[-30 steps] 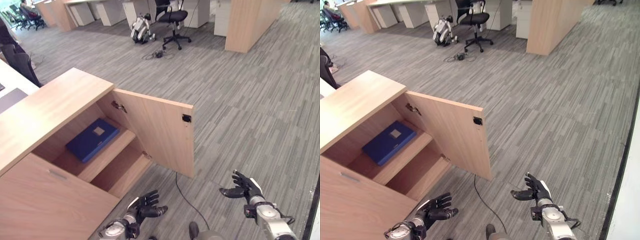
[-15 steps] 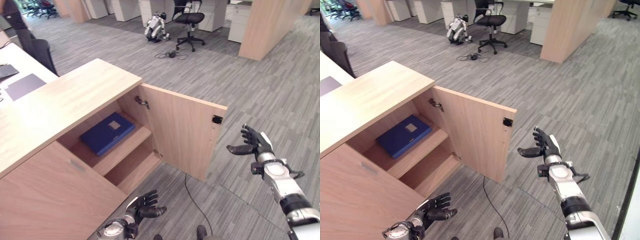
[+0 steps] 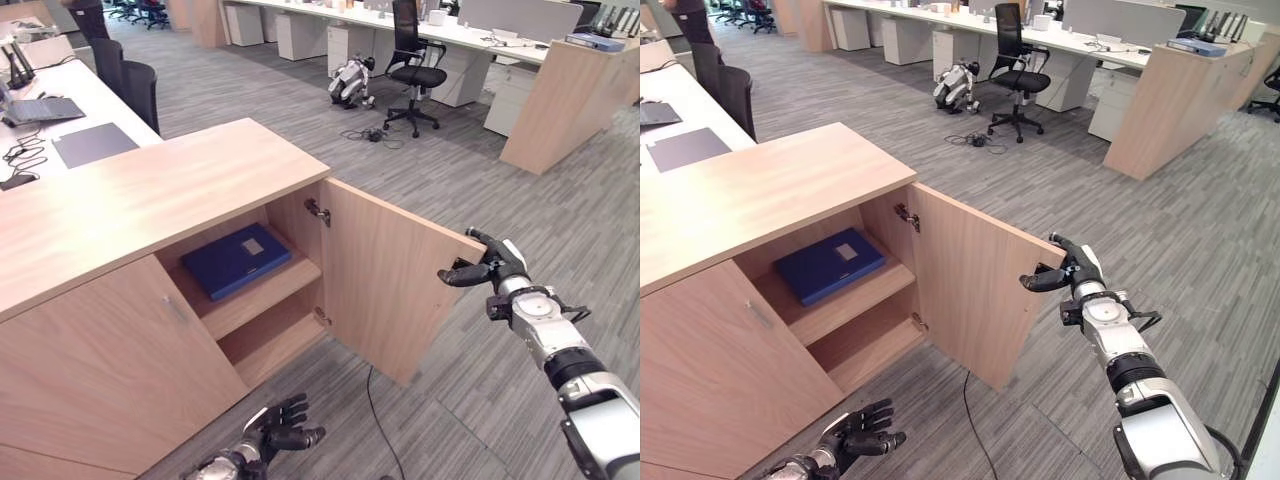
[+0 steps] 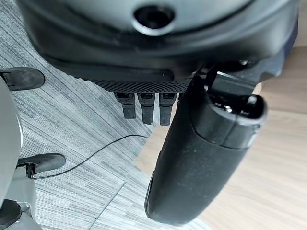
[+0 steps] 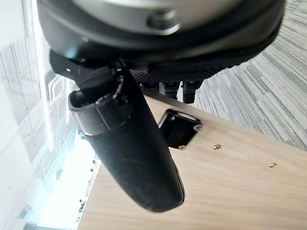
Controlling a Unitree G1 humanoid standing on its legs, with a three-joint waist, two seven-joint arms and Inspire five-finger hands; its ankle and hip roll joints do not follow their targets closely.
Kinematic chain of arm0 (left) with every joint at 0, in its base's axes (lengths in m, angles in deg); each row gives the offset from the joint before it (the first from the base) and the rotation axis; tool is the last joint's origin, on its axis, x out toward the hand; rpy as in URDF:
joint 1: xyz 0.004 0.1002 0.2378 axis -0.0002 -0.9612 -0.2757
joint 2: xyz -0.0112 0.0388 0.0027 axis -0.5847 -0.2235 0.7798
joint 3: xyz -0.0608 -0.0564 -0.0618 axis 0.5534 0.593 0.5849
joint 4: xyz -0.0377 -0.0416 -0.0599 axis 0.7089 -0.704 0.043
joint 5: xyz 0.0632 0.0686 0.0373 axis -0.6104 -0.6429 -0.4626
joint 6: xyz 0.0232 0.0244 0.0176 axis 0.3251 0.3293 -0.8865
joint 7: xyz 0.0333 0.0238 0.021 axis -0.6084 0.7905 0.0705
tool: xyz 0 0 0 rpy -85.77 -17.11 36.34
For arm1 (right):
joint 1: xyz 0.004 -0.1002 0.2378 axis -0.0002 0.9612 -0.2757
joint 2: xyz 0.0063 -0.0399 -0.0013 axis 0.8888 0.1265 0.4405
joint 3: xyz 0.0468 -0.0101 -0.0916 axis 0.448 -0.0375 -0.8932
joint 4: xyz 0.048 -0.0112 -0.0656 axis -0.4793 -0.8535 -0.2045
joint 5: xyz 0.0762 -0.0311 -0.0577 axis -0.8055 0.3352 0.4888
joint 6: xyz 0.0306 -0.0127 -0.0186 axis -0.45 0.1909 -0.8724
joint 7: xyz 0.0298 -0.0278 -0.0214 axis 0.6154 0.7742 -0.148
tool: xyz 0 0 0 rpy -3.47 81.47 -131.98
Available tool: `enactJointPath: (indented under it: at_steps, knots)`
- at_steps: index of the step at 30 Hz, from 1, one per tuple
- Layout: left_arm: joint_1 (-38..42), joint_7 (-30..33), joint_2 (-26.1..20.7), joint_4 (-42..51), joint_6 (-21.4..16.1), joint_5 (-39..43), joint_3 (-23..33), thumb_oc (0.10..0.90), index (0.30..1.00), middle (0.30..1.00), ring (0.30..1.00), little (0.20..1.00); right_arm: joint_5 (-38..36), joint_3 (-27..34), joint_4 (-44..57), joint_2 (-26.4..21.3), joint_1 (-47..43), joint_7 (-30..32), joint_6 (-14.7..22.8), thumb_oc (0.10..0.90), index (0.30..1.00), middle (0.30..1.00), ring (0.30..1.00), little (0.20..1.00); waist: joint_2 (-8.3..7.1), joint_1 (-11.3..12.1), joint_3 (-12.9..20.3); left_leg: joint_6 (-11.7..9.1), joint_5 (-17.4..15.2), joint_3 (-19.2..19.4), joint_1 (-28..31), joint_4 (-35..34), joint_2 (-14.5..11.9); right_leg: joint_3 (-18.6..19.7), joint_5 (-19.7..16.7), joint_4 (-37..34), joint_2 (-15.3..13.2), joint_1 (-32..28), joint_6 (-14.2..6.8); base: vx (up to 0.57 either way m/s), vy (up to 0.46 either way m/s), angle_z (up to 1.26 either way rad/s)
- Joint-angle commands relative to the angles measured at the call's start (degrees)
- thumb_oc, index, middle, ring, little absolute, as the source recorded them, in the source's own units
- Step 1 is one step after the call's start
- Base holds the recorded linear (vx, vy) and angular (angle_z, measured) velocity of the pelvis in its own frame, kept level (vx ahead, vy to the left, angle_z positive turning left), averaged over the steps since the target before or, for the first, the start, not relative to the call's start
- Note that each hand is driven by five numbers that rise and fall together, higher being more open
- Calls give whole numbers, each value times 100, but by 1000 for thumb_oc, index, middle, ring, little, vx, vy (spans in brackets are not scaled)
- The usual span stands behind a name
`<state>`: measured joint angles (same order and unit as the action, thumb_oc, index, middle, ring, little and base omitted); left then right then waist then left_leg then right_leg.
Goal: Put the empty folder in the office cabinet
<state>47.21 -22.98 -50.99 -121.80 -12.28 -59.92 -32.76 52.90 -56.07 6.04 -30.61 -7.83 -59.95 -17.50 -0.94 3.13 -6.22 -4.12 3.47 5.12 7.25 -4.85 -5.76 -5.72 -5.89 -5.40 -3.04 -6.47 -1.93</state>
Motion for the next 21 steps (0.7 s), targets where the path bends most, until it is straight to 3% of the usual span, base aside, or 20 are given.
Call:
enactJointPath:
  at_steps: [1,9,13,14,15,21]
  knots:
    - [402,-22,-333,160,-355,40,-56,800,900,900,900,900,-189,-200,-210,110,-1205,-75,392,800,900,900,900,900,-300,197,193,-152,-348,-39,-23,3,-78,68,955,109,-600,-491,-842,7,32,15]
    - [415,93,-288,115,-381,-32,101,800,900,900,900,900,-146,-448,1136,440,-533,-287,430,800,900,900,900,900,-276,184,153,-126,-340,-143,-59,-14,-40,-19,946,125,-630,-477,-834,-4,14,5]
    - [424,173,-204,206,-384,-22,445,800,900,900,900,900,-146,-283,2764,392,701,-651,470,800,900,900,900,900,-243,100,100,-129,-230,-270,-169,-15,-50,-76,945,217,-627,-381,-814,-43,-8,13]
    - [418,173,-205,204,-383,-22,444,800,900,900,900,900,-147,-286,2765,394,707,-651,469,800,900,900,900,900,-248,98,106,-138,-295,-270,-133,-14,-49,-80,996,201,-628,-425,-816,-61,-48,9]
    - [459,192,-147,208,-407,-196,610,800,900,900,900,900,-242,-271,3731,396,1566,-1122,456,800,900,900,900,900,-231,68,68,-186,-179,-399,-248,-14,-80,-175,1010,280,-611,-367,-788,-72,-64,6]
    - [453,186,-160,255,-411,-415,706,800,900,900,900,900,-547,-709,4718,572,2207,-1786,339,800,900,900,900,900,-202,156,-16,-331,-29,-711,-459,51,-140,-393,1136,360,-547,-393,-712,-72,-88,31]
